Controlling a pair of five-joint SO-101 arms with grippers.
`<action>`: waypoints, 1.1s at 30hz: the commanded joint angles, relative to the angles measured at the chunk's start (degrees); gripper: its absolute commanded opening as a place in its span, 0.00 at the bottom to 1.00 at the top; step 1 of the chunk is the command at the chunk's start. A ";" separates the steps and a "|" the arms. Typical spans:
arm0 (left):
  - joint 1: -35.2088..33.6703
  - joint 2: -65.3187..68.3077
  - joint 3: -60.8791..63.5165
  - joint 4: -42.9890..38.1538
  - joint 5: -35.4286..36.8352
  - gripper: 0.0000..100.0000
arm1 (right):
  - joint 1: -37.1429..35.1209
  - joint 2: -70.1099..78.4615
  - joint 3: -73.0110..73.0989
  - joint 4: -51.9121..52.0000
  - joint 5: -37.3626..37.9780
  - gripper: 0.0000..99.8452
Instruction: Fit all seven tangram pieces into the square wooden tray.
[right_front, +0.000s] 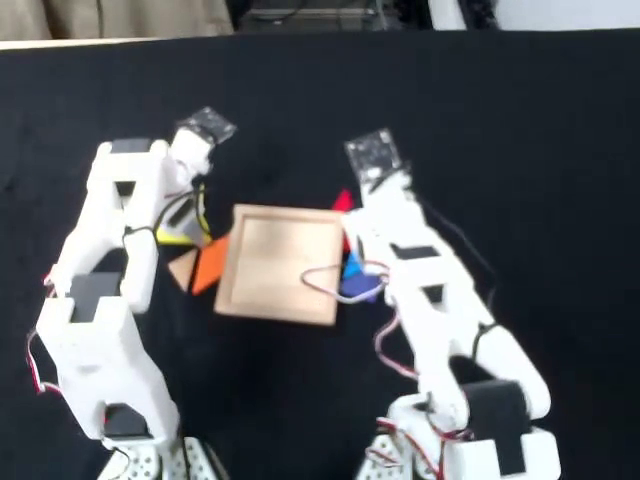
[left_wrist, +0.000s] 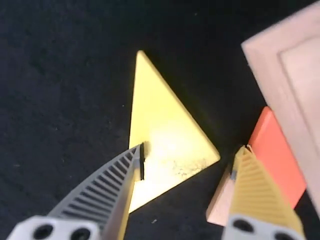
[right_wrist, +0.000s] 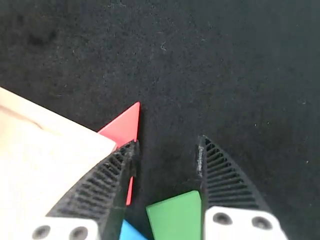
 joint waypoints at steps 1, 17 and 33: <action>-0.48 -1.32 -3.03 0.53 -9.14 0.29 | 1.32 -0.04 -3.38 -0.70 1.93 0.19; -2.59 -0.53 -5.93 -0.44 -5.63 0.40 | -0.70 0.31 -3.21 -0.70 4.84 0.19; -2.86 9.93 -10.86 -0.44 -8.35 0.38 | -0.79 0.40 -3.21 -0.70 4.84 0.19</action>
